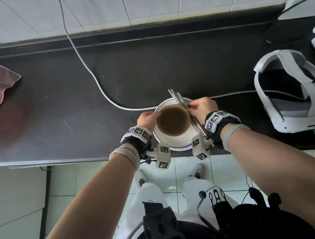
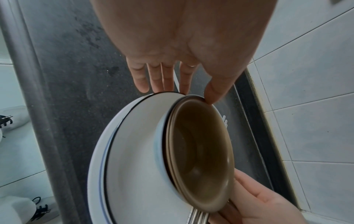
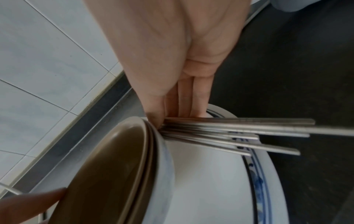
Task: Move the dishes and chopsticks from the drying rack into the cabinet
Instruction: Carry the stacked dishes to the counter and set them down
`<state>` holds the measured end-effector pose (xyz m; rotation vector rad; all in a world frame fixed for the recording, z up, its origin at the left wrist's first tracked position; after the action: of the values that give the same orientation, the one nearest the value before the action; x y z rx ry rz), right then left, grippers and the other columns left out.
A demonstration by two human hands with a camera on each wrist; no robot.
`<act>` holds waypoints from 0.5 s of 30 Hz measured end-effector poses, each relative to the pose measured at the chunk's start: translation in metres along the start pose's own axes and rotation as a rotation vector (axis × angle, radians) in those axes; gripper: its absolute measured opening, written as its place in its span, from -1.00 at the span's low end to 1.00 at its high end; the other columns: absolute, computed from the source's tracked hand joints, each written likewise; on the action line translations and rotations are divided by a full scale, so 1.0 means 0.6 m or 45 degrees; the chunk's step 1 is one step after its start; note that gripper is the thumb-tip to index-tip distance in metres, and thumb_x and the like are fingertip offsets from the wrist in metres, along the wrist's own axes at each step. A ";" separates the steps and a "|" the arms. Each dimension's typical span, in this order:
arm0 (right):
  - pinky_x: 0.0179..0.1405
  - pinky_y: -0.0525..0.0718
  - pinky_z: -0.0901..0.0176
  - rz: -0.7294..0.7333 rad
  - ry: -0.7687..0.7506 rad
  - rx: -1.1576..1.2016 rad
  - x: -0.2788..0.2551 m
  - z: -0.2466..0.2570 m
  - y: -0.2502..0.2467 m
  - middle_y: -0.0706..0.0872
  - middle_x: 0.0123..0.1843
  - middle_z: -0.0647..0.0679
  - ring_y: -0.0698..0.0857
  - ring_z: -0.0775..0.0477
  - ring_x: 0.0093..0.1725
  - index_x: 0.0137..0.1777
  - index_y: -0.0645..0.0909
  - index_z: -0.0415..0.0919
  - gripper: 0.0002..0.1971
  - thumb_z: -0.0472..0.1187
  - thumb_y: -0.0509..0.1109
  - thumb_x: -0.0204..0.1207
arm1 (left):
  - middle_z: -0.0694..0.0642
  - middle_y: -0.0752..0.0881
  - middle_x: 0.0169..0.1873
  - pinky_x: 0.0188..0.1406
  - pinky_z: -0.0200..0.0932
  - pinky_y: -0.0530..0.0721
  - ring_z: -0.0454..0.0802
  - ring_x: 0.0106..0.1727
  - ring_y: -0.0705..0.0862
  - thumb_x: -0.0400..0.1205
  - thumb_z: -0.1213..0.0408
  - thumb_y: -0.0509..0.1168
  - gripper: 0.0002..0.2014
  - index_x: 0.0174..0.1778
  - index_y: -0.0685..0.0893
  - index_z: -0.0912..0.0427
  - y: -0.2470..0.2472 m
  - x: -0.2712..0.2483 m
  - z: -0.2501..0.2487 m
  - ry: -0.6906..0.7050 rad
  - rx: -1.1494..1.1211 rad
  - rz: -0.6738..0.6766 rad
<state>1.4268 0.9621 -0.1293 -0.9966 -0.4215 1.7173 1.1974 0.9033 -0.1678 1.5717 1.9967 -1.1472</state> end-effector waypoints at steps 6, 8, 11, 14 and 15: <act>0.11 0.74 0.02 -0.061 -0.077 0.052 0.005 0.018 -0.017 0.88 -0.06 -0.14 0.80 -0.14 -0.01 0.06 0.86 -0.22 -0.83 -0.17 0.50 0.59 | 0.16 0.74 0.00 0.36 0.06 0.67 0.15 0.09 0.69 0.68 0.14 0.39 -0.69 0.25 0.81 0.22 0.004 0.006 0.002 0.004 -0.018 -0.016; 0.07 0.74 0.04 -0.065 -0.072 0.034 0.010 0.020 -0.019 0.88 -0.10 -0.13 0.80 -0.14 -0.05 0.03 0.87 -0.21 -0.83 -0.15 0.51 0.58 | 0.18 0.78 0.08 0.41 0.07 0.67 0.18 0.18 0.73 0.67 0.13 0.40 -0.67 0.27 0.80 0.23 0.002 0.004 0.004 -0.001 -0.027 -0.029; -0.07 0.76 0.05 -0.061 -0.031 0.014 0.013 0.017 -0.021 0.86 -0.21 -0.11 0.79 -0.15 -0.17 -0.08 0.86 -0.19 -0.76 -0.02 0.48 0.59 | 0.23 0.82 0.22 0.45 0.10 0.69 0.20 0.30 0.75 0.64 0.11 0.42 -0.62 0.31 0.79 0.22 -0.002 0.002 0.009 -0.014 -0.053 -0.049; -0.17 0.79 0.01 -0.085 0.001 -0.045 0.005 0.012 -0.033 0.81 -0.34 -0.08 0.79 -0.18 -0.25 -0.21 0.81 -0.18 -0.69 0.00 0.39 0.60 | 0.19 0.82 0.03 0.35 0.05 0.72 0.17 0.16 0.76 0.64 0.15 0.42 -0.73 0.17 0.82 0.20 -0.004 0.001 0.006 0.015 -0.077 -0.066; -0.17 0.81 -0.03 -0.096 -0.001 -0.054 0.003 0.009 -0.039 0.80 -0.36 -0.06 0.79 -0.17 -0.27 -0.23 0.81 -0.17 -0.70 -0.02 0.38 0.59 | 0.16 0.80 -0.09 0.21 -0.02 0.73 0.13 0.03 0.74 0.64 0.18 0.41 -0.81 0.05 0.83 0.19 -0.006 -0.001 0.002 0.035 -0.101 -0.077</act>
<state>1.4368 0.9739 -0.1104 -0.9979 -0.4921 1.6472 1.1938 0.9020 -0.1666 1.5053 2.0941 -1.0602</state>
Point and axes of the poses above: each hand's wrist, its own x-axis towards the middle knuckle, its own y-axis out of the palm, z = x × y, the point moved 10 cm from there along x, towards the middle knuckle
